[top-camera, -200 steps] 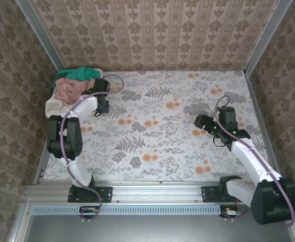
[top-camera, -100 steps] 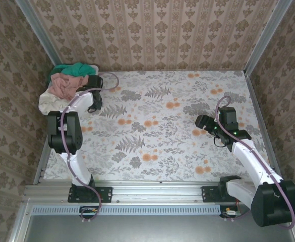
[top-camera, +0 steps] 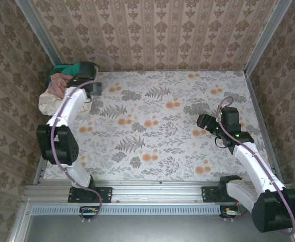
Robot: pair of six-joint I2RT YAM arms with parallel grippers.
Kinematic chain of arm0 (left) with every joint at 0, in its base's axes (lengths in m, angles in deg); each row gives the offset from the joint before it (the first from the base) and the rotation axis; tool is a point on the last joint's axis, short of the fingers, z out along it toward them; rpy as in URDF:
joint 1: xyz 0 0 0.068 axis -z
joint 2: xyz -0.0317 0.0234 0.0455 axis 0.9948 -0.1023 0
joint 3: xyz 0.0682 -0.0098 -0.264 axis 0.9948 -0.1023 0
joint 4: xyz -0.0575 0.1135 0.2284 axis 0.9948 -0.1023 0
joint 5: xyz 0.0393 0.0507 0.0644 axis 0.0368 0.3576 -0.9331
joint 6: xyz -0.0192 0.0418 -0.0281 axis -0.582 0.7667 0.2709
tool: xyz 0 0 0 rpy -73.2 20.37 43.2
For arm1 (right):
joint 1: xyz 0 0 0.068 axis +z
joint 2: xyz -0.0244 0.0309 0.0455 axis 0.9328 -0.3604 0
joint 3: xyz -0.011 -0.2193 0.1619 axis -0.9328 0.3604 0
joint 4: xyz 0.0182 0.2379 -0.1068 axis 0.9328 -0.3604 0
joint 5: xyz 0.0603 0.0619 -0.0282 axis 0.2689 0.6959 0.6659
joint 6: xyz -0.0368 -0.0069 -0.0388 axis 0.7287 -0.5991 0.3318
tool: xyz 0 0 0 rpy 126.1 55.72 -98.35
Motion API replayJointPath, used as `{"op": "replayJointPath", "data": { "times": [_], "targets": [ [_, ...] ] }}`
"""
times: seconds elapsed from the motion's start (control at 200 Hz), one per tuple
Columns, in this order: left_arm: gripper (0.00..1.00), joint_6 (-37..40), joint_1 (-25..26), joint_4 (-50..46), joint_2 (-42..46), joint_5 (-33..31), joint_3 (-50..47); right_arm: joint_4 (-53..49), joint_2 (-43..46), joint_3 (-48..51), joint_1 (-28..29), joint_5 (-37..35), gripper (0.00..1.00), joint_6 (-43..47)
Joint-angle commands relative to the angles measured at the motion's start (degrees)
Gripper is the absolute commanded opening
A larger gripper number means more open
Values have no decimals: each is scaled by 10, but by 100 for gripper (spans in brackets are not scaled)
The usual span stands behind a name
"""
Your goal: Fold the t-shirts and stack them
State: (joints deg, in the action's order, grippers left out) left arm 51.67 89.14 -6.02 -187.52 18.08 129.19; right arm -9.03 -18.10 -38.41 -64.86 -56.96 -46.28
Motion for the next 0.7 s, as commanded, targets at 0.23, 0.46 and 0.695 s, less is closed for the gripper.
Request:
{"op": "replayJointPath", "data": {
  "times": [0.23, 0.46, 0.695],
  "targets": [
    [80, -115, -134, -48, -126, 159, 131, 36, -9, 11, 14, 25, 84, 14],
    [57, -107, -122, -117, -236, 169, 256, 45, -6, 21, 19, 36, 84, 19],
    [2, -92, -90, -163, -184, 147, 287, 36, 10, 20, 20, 42, 83, 16]
  ]
}}
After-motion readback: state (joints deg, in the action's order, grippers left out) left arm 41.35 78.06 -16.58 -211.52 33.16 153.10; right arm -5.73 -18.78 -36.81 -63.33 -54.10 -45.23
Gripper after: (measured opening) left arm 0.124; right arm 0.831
